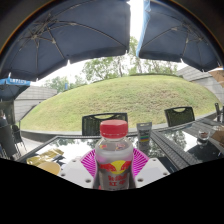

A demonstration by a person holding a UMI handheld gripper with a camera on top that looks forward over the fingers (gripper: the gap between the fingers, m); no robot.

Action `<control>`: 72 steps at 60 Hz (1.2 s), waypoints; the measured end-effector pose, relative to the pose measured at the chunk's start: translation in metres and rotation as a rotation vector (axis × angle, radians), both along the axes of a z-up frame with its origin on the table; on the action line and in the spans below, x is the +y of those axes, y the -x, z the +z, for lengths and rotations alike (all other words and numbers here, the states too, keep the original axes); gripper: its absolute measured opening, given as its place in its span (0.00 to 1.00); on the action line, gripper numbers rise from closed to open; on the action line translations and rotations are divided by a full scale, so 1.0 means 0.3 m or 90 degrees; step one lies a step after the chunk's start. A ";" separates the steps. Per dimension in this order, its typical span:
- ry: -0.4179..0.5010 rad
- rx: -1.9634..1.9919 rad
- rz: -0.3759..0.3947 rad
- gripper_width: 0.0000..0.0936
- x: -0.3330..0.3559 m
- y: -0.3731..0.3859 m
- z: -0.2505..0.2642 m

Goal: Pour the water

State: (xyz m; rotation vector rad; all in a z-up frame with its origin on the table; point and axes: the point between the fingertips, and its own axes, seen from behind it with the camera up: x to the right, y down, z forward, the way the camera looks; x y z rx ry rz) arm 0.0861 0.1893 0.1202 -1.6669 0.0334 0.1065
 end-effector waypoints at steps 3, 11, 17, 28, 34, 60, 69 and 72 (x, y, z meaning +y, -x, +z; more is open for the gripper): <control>0.007 0.009 0.012 0.43 -0.008 0.009 -0.005; 0.014 -0.040 0.043 0.43 -0.025 0.069 -0.031; 0.000 -0.064 0.038 0.43 -0.017 0.080 -0.055; 0.004 -0.043 0.038 0.52 -0.010 0.081 -0.066; 0.041 -0.046 0.035 0.69 -0.025 0.081 -0.088; 0.084 -0.061 0.007 0.89 -0.557 0.120 -0.079; 0.075 -0.093 0.029 0.90 -0.773 0.212 -0.084; 0.069 -0.106 0.036 0.90 -0.822 0.232 -0.081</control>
